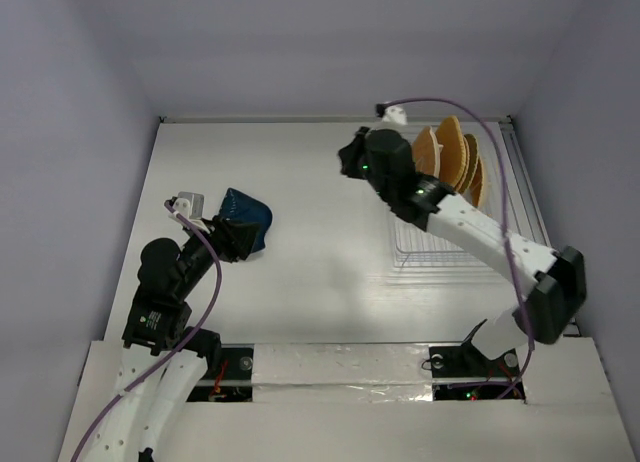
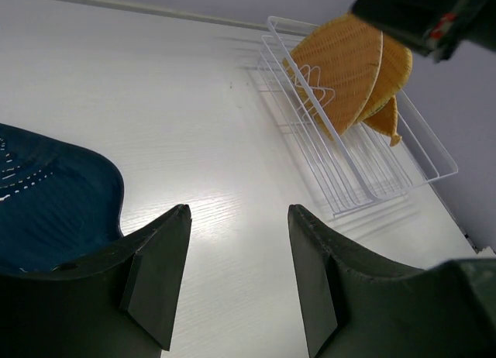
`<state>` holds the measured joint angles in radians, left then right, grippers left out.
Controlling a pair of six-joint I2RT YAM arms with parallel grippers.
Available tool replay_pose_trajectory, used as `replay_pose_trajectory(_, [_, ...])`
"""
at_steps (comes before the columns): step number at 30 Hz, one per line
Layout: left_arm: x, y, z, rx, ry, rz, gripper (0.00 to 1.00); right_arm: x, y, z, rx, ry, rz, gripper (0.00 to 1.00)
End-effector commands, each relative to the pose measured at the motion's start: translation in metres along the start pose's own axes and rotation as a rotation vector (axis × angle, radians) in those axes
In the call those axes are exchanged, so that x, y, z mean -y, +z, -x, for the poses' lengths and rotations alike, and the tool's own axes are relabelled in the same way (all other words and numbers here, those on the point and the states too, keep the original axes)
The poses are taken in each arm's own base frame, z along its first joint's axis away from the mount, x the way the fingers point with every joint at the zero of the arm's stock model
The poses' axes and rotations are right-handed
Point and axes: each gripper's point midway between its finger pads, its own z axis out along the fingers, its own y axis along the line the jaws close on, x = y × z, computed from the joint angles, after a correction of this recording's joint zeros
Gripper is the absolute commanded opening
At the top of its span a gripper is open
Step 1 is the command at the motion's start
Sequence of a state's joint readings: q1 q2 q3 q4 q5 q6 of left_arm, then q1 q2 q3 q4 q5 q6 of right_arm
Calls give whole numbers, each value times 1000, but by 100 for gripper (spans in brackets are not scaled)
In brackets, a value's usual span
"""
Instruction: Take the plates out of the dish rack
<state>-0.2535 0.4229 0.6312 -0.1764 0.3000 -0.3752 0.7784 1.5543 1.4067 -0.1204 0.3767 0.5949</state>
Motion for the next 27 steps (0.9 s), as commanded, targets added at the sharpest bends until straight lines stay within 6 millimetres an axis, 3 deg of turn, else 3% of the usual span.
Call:
replay_pose_trajectory(1, [10,-1,14,45,15,-40,49,101,-37,36,75,-157,-331,0])
replay_pose_trajectory(3, [10,-1,14,46,14,-42,50,152,-55,47,82,-211,-498,0])
replay_pose_trajectory(5, [11,-2,15,49,15,-46,50,186,-69,61,92,-234,-598,0])
replay_pose_trajectory(6, [11,-2,15,49,16,-44,50,193,-71,61,83,-244,-613,0])
replay_pose_trajectory(9, [10,-1,14,47,14,-43,50,208,-73,66,68,-277,-654,0])
replay_pose_trajectory(11, [10,-1,14,46,14,-42,50,214,-74,73,60,-297,-689,7])
replay_pose_trajectory(12, [10,-1,14,47,13,-43,50,220,-71,70,42,-323,-724,11])
replay_pose_trajectory(13, [10,-1,14,46,14,-42,50,227,-72,72,35,-330,-755,22])
replay_pose_trajectory(17, [11,-2,15,52,16,-43,50,249,-67,72,-18,-379,-830,43])
replay_pose_trajectory(24, [11,-2,15,51,14,-45,50,276,-38,61,-102,-418,-859,45])
replay_pose_trajectory(27, [11,-2,14,49,14,-47,50,278,-21,58,-114,-438,-857,44])
